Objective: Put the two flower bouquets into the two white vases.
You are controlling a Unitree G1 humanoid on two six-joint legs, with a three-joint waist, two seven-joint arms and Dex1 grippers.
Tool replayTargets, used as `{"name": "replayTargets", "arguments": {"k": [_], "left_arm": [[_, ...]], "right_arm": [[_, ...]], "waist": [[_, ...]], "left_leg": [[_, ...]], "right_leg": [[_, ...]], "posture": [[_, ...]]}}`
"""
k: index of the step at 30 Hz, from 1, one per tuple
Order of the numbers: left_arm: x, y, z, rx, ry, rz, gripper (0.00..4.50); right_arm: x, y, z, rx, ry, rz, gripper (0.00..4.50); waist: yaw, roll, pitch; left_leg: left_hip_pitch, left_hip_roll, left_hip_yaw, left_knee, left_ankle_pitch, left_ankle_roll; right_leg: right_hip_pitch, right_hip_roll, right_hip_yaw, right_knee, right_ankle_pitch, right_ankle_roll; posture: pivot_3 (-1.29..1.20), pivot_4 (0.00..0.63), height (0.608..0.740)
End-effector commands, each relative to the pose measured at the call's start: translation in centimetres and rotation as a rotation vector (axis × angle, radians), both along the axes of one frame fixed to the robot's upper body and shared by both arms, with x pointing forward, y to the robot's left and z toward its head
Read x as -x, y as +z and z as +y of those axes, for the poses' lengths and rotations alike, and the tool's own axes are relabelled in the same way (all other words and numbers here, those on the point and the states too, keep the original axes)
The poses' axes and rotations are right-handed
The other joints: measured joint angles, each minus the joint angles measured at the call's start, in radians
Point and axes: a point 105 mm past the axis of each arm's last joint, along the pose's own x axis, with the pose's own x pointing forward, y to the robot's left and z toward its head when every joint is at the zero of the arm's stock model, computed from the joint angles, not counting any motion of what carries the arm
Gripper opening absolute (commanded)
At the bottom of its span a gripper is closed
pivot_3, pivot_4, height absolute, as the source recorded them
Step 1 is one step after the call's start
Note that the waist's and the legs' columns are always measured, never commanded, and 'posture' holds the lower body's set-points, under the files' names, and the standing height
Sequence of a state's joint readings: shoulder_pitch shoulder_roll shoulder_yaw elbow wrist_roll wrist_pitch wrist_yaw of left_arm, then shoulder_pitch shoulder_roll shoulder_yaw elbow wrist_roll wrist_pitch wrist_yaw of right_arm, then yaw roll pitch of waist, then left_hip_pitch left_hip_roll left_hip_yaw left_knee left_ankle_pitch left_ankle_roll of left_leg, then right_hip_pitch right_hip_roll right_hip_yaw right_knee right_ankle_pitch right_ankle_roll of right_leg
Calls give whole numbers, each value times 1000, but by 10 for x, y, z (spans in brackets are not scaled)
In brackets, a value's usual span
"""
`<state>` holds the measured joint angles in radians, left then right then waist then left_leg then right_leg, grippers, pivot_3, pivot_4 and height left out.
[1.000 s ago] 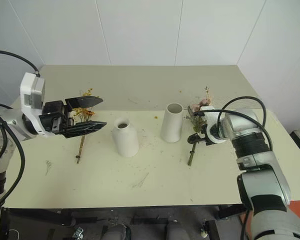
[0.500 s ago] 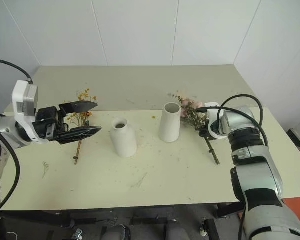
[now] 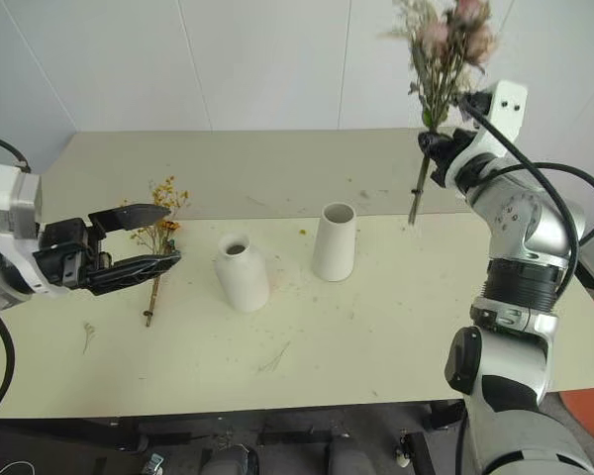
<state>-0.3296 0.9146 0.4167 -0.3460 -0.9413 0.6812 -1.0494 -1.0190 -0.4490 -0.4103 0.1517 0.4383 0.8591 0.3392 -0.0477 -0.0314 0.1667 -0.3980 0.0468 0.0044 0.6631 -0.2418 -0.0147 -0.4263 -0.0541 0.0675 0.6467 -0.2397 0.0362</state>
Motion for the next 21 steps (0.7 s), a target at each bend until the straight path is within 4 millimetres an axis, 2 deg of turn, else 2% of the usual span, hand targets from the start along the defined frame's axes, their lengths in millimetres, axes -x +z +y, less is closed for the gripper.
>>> {"name": "replayTargets", "arguments": {"k": [1,4,8,15,18,21], "left_arm": [[8,10,0,-13,2,-36,4500],[9,11,2,-16,7,-32,4500],[12,11,3,-23,19,-25,4500],[13,12,4,-25,31,-24,4500],[13,13,4,-26,41,-26,4500],[14,12,4,-26,46,-27,4500]], "right_arm": [[29,31,28,29,116,-219,248],[44,29,53,109,197,-309,248],[51,29,71,93,255,-364,248],[50,37,85,62,286,-413,248],[48,33,90,60,303,-400,248],[43,20,94,54,318,-370,248]], "waist": [[1,0,0],[3,0,0],[3,0,0],[3,1,0],[3,1,0],[2,1,0]], "left_leg": [[0,0,0,0,0,0],[-1,0,0,0,0,0],[-1,0,0,0,0,0],[-1,0,0,0,0,0],[-1,0,0,0,0,0],[-1,0,0,0,0,0]], "right_leg": [[0,0,0,0,0,0],[0,0,0,-1,0,0],[0,-1,-1,0,0,0],[0,0,-1,0,0,0],[0,0,-1,0,0,0],[0,0,-1,0,0,0]], "posture": [[0,150,740],[0,150,740],[0,150,740],[0,150,740],[0,150,740],[0,150,740]]}}
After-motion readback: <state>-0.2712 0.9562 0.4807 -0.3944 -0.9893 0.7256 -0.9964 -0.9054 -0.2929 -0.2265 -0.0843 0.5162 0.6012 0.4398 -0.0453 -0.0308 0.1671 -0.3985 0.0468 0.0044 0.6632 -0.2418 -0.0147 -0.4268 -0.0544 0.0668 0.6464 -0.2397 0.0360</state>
